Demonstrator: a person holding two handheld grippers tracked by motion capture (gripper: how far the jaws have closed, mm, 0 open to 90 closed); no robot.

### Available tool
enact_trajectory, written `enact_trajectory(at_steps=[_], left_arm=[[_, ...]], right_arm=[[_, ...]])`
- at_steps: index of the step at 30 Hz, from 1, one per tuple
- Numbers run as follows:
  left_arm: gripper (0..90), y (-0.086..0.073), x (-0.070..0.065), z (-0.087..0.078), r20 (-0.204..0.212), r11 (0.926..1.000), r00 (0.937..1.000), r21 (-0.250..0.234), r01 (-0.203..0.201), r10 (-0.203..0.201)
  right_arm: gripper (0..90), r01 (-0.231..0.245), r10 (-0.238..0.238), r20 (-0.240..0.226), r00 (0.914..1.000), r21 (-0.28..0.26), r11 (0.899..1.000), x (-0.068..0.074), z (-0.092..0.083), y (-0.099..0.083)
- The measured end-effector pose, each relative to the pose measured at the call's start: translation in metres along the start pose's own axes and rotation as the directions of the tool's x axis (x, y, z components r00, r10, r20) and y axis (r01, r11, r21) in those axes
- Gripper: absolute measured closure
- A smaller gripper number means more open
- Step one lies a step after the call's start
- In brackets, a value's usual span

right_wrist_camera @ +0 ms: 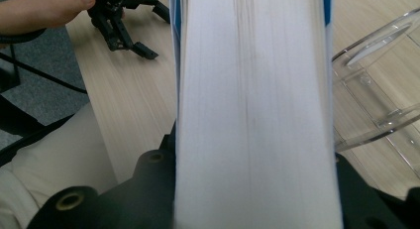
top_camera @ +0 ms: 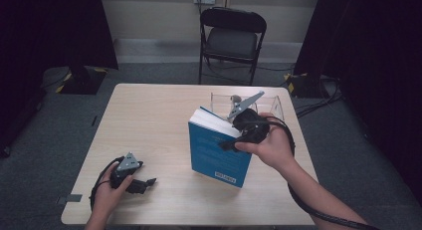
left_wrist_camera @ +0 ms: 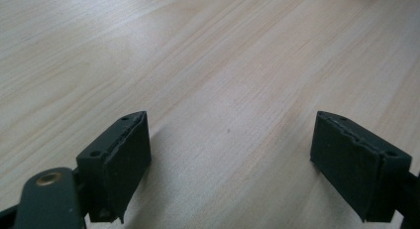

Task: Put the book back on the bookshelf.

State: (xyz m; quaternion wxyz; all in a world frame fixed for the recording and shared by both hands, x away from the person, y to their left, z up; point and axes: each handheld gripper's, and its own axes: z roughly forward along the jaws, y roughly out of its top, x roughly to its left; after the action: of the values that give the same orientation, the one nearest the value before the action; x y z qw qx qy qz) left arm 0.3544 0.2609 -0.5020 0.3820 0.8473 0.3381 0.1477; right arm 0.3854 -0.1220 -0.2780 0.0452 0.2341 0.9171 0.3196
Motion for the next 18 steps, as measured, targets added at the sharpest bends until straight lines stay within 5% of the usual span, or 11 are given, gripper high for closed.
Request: enact_trajectory(at_steps=[18], left_arm=[[15.4,0.0,0.0,0.0,0.001,1.0,1.0,-0.001,0.006,-0.006]], right_arm=[[61.8,-0.047,0.048,0.036,0.9982,-0.013,0.999,-0.008,-0.023,-0.025]])
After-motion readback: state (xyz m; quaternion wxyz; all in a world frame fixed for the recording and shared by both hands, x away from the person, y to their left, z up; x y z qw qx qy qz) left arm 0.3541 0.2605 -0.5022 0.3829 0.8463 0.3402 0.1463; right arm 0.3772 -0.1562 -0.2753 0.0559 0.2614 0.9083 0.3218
